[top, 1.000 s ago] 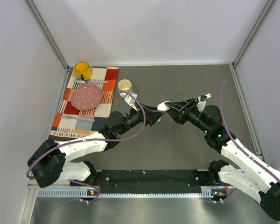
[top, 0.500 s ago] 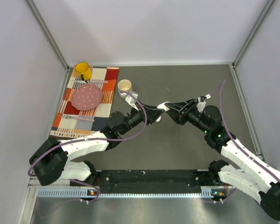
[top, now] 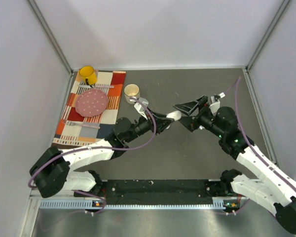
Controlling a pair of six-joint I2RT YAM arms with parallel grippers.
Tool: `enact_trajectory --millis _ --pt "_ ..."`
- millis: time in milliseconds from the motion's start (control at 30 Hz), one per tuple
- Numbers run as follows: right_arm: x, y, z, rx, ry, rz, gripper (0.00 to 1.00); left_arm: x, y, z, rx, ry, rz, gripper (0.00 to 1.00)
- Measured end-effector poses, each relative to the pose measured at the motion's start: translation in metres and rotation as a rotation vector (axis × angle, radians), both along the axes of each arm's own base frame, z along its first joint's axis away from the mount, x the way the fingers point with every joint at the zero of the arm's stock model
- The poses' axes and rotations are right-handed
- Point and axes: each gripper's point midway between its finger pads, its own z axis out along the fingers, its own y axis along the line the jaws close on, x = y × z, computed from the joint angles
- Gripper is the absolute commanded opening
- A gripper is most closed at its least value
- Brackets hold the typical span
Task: Insert the wireless bluetooth earbuds into the charging case
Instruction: Pass from the right arm to the left, then pass from the left arm to the right
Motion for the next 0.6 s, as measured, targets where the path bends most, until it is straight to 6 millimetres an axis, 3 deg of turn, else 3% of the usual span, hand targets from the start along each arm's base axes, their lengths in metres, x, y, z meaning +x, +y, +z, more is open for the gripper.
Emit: enact_trajectory --millis 267,367,467,600 --pt "-0.005 -0.006 0.039 -0.122 -0.175 0.068 0.90 -0.022 0.022 0.020 0.083 -0.143 -0.036 0.00" --pt "-0.008 0.005 0.039 -0.122 -0.159 0.174 0.85 -0.028 0.033 0.025 0.118 -0.188 -0.030 0.00" --pt "-0.013 0.020 0.026 -0.096 -0.111 0.284 0.83 -0.030 0.044 0.031 0.143 -0.233 -0.011 0.00" --pt "-0.025 0.027 0.017 -0.038 -0.065 0.357 0.82 -0.028 0.049 0.029 0.169 -0.252 -0.003 0.00"
